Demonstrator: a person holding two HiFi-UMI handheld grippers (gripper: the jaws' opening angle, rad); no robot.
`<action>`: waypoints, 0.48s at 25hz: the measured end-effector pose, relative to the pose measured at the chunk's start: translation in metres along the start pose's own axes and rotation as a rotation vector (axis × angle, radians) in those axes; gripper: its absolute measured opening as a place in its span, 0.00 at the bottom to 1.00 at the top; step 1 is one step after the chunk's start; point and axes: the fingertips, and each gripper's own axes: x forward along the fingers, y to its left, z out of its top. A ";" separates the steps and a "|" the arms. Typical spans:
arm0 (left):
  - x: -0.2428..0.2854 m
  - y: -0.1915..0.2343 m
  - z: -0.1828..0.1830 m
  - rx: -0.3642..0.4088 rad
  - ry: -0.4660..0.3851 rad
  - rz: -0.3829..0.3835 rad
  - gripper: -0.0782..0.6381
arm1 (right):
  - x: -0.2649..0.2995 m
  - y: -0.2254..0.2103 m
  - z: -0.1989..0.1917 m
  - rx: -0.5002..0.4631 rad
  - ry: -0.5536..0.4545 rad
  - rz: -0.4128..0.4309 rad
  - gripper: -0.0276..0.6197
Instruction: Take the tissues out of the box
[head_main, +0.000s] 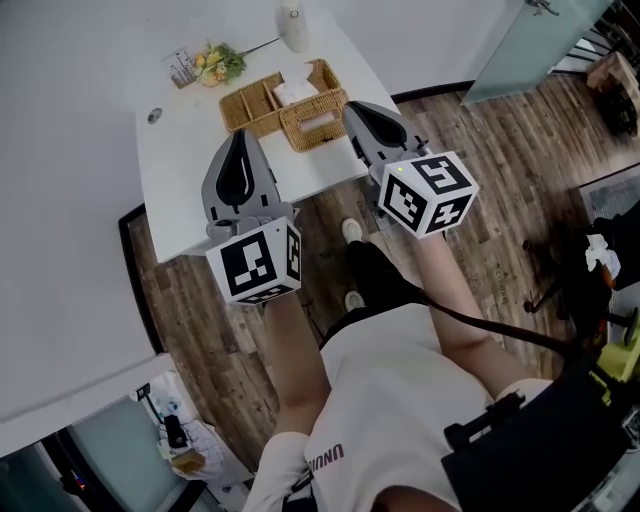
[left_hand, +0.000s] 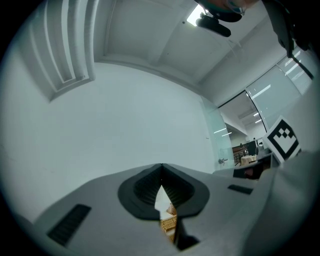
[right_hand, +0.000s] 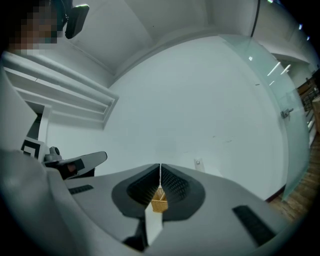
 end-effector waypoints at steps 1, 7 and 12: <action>0.003 0.002 -0.002 -0.001 0.002 0.002 0.13 | 0.004 -0.002 0.000 0.001 0.001 -0.001 0.08; 0.026 0.014 -0.013 -0.011 0.022 0.014 0.13 | 0.026 -0.016 -0.004 0.007 0.027 -0.003 0.08; 0.043 0.021 -0.020 -0.015 0.033 0.023 0.13 | 0.046 -0.028 -0.005 0.010 0.042 -0.013 0.08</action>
